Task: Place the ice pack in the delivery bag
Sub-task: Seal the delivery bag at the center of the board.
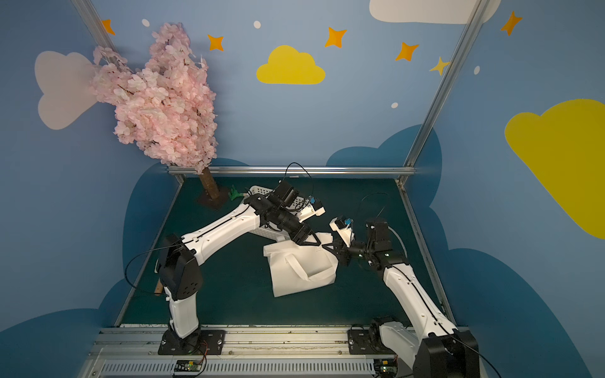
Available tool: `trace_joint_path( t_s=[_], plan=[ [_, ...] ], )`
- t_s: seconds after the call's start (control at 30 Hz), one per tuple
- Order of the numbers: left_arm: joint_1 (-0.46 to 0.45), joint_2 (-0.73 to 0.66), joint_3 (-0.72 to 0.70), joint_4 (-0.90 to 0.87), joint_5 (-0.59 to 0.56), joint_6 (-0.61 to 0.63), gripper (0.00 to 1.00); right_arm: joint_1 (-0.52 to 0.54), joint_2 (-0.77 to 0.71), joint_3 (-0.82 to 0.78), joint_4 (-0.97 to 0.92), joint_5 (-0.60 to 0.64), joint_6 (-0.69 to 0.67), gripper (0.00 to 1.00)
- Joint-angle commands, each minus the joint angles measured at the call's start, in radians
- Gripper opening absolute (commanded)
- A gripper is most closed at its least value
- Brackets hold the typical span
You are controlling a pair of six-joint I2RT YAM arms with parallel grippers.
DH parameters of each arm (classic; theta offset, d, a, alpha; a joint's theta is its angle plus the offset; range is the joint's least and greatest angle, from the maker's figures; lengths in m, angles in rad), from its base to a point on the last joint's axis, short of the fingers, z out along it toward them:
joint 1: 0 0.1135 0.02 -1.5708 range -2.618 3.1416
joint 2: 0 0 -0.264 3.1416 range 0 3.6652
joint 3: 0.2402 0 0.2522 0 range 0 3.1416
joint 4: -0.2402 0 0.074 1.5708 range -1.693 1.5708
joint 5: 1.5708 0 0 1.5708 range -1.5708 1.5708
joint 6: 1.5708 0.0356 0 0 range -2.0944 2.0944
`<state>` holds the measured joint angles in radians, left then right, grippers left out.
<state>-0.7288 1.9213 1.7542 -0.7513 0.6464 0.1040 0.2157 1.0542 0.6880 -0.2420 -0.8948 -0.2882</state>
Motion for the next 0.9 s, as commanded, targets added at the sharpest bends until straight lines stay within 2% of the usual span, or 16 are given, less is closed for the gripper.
trace_joint_path(
  t_s=[0.0,0.1,0.17,0.23,0.33,0.43,0.53,0.6,0.73,0.87],
  plan=[
    [-0.015,0.015,0.008,-0.075,-0.031,0.041,0.61,0.008,0.016,0.041,0.040,-0.029,-0.003,0.00],
    [-0.019,0.012,-0.005,-0.079,-0.036,0.048,0.60,0.011,0.021,0.048,0.035,-0.027,-0.005,0.00],
    [-0.023,0.013,-0.008,-0.077,-0.039,0.048,0.45,0.010,0.025,0.053,0.032,-0.037,-0.005,0.00],
    [-0.023,0.018,-0.003,-0.082,-0.032,0.044,0.37,0.011,0.030,0.060,0.021,-0.050,-0.011,0.00],
    [-0.023,0.019,0.000,-0.083,-0.029,0.037,0.29,0.012,0.028,0.068,0.004,-0.050,-0.043,0.00],
    [-0.024,0.019,0.001,-0.083,-0.031,0.037,0.26,0.012,0.011,0.071,-0.007,-0.029,-0.036,0.00],
    [-0.024,0.021,0.001,-0.083,-0.032,0.039,0.24,0.010,-0.024,0.086,-0.049,0.014,-0.025,0.14],
    [-0.025,0.022,-0.001,-0.083,-0.034,0.039,0.24,0.005,-0.067,0.091,-0.085,0.032,0.013,0.30],
    [-0.025,0.024,-0.004,-0.084,-0.032,0.039,0.24,0.004,-0.175,0.047,-0.069,0.081,0.063,0.55],
    [-0.028,0.028,0.000,-0.085,-0.028,0.039,0.24,-0.001,-0.201,0.030,-0.037,0.086,0.097,0.62]
  ],
)
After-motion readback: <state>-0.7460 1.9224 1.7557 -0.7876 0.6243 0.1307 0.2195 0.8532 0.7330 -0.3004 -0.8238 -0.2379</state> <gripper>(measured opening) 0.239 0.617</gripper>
